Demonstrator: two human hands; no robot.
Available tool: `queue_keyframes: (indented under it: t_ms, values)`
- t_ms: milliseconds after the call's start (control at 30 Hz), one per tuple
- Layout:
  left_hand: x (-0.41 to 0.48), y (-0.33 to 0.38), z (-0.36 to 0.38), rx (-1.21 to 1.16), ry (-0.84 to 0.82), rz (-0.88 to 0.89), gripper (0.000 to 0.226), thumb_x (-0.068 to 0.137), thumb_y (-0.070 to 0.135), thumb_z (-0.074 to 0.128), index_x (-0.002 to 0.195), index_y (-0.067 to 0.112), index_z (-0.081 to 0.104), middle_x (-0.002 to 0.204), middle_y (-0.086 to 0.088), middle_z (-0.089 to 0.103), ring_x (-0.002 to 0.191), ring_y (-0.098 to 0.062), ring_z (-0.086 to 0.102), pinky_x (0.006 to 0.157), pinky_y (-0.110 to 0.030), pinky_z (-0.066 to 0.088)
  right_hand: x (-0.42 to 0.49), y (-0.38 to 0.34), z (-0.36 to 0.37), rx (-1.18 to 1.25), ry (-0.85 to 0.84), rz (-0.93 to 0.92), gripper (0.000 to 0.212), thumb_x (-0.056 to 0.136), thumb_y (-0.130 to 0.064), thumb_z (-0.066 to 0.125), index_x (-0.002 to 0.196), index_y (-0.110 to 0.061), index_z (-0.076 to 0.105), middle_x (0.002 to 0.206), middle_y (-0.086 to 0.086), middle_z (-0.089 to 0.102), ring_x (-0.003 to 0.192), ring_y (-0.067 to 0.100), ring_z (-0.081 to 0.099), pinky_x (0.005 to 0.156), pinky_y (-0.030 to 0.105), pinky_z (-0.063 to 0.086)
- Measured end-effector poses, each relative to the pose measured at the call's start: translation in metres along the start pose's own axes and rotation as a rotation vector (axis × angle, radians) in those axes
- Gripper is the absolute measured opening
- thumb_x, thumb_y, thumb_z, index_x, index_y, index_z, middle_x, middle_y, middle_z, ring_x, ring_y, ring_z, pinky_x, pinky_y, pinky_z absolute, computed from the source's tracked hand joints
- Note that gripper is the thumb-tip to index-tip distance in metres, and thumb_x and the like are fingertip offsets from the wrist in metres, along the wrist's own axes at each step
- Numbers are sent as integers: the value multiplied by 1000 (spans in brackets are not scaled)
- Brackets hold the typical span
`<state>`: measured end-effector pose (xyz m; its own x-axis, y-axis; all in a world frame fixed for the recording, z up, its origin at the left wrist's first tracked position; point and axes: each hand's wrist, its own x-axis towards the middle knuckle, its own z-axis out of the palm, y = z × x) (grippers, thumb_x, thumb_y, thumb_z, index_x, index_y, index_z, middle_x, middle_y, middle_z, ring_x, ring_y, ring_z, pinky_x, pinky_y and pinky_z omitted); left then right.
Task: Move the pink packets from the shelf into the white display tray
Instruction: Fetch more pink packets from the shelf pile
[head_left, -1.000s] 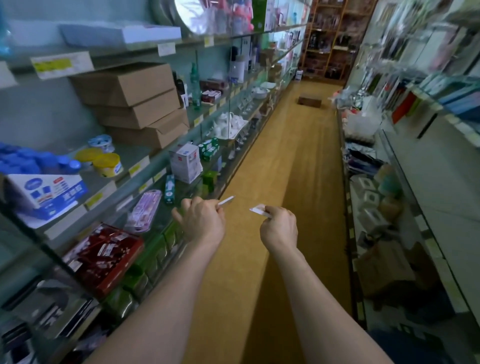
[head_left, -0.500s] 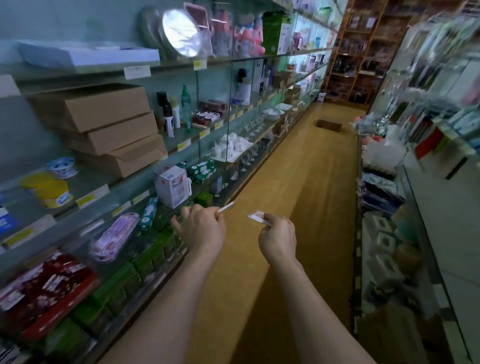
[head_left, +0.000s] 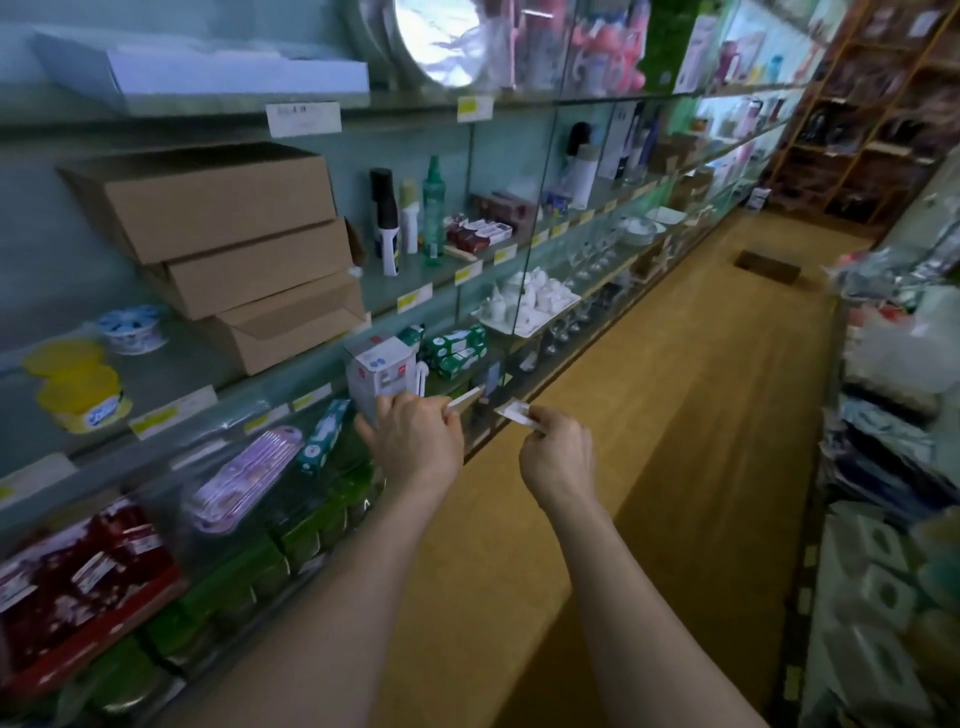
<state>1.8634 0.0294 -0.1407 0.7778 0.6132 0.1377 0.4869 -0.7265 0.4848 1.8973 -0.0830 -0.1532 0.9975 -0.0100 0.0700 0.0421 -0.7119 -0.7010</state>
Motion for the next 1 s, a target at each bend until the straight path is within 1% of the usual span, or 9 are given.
queue_keyframes:
  t_ms: [167, 233, 333, 400, 500, 667, 800, 900, 1000]
  values:
    - [55, 23, 6, -6, 60, -18, 24, 95, 33, 51, 107, 27, 70, 112, 0, 62, 116, -23, 43, 106, -47, 27, 60, -18, 12, -8, -31, -84, 43, 84, 7, 42, 113, -12, 68, 110, 7, 65, 105, 30, 55, 87, 48, 51]
    - [71, 27, 4, -6, 81, -49, 23, 95, 32, 50, 105, 26, 71, 111, -1, 62, 114, -24, 43, 105, -46, 27, 77, -25, 17, -9, -46, -128, 40, 81, 8, 44, 106, -9, 69, 106, 8, 66, 102, 30, 56, 89, 48, 50]
    - [91, 33, 0, -18, 144, -84, 22, 94, 32, 51, 102, 27, 71, 110, -1, 62, 113, -23, 44, 104, -46, 29, 101, -36, 19, -1, -81, -204, 44, 82, 10, 44, 116, -6, 67, 115, 11, 65, 109, 31, 55, 97, 46, 46]
    - [103, 38, -2, -22, 186, -111, 20, 94, 33, 52, 99, 29, 71, 108, 1, 62, 112, -22, 45, 104, -45, 29, 118, -43, 18, 9, -93, -267, 44, 84, 9, 42, 119, -4, 65, 119, 12, 63, 113, 30, 53, 95, 43, 48]
    - [114, 46, -3, -11, 234, -178, 21, 93, 34, 51, 93, 29, 71, 104, 1, 61, 111, -23, 44, 103, -47, 29, 138, -55, 16, 35, -132, -390, 37, 83, 10, 44, 111, 2, 67, 113, 17, 64, 104, 32, 57, 85, 44, 50]
    - [124, 74, -6, -22, 344, -266, 21, 92, 33, 50, 85, 29, 69, 93, 2, 56, 106, -22, 43, 102, -44, 29, 171, -65, 1, 143, -196, -504, 39, 87, 10, 43, 117, -2, 66, 106, 16, 67, 87, 32, 62, 71, 43, 53]
    - [124, 92, -12, -27, 436, -277, 20, 92, 33, 50, 82, 26, 67, 94, 2, 57, 105, -22, 43, 95, -39, 29, 187, -75, -10, 219, -222, -592, 40, 88, 8, 44, 120, -4, 64, 110, 14, 66, 95, 30, 60, 79, 40, 53]
    - [121, 102, -29, -4, 499, -291, 18, 94, 33, 51, 89, 29, 68, 98, 3, 56, 108, -20, 41, 100, -39, 27, 196, -88, -20, 259, -259, -728, 38, 86, 8, 46, 115, -5, 67, 111, 10, 66, 101, 25, 58, 85, 30, 48]
    - [123, 109, -51, 43, 566, -319, 18, 94, 34, 50, 92, 32, 68, 98, 4, 56, 108, -20, 43, 101, -39, 29, 208, -109, -35, 278, -249, -898, 37, 85, 9, 48, 112, -6, 69, 113, 8, 65, 107, 23, 56, 93, 28, 43]
